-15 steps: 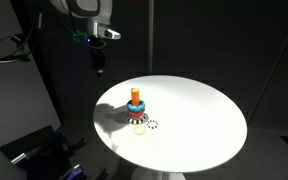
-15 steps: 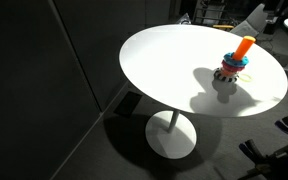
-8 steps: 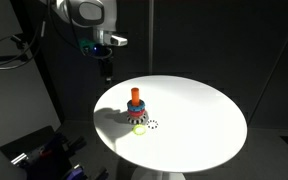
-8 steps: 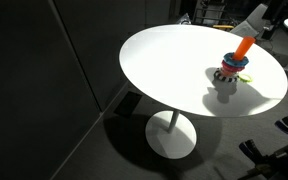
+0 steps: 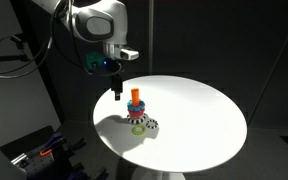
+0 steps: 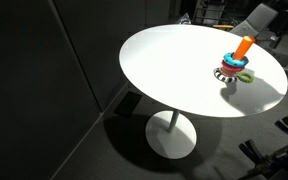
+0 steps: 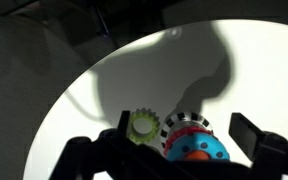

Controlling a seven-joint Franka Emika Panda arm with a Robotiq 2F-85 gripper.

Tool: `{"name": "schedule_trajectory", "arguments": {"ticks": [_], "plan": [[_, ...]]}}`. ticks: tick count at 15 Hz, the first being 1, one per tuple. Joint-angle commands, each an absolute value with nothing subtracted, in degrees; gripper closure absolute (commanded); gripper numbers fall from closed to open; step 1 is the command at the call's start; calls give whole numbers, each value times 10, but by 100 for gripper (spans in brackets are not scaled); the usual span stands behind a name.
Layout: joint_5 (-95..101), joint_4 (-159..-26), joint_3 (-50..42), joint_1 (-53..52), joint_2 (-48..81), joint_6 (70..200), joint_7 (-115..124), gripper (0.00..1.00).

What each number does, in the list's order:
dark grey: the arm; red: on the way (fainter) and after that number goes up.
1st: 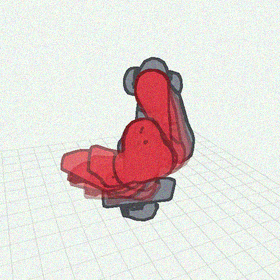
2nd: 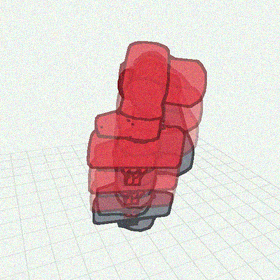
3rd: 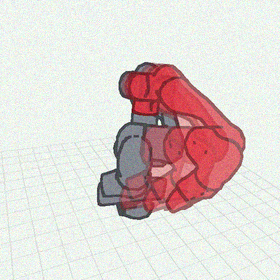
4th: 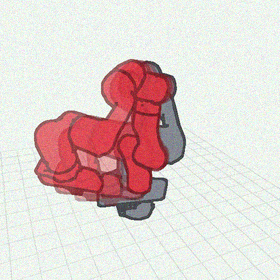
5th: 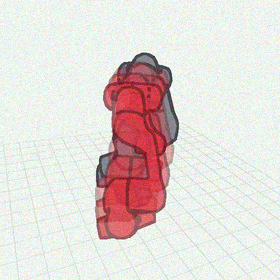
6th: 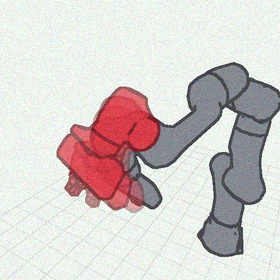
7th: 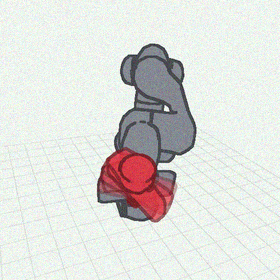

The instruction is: Put the yellow ring through the pole

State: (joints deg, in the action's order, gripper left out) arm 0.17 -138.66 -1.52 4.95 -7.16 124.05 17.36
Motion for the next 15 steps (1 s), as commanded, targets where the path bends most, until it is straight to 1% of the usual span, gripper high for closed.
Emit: {"name": "schedule_trajectory", "arguments": {"ticks": [1,8,15], "plan": [[31,-1394,-30,63,-45,1287,194,0],[82,-1398,-59,71,19,1403,243,0],[88,-1390,-79,66,61,1426,266,0]]}}
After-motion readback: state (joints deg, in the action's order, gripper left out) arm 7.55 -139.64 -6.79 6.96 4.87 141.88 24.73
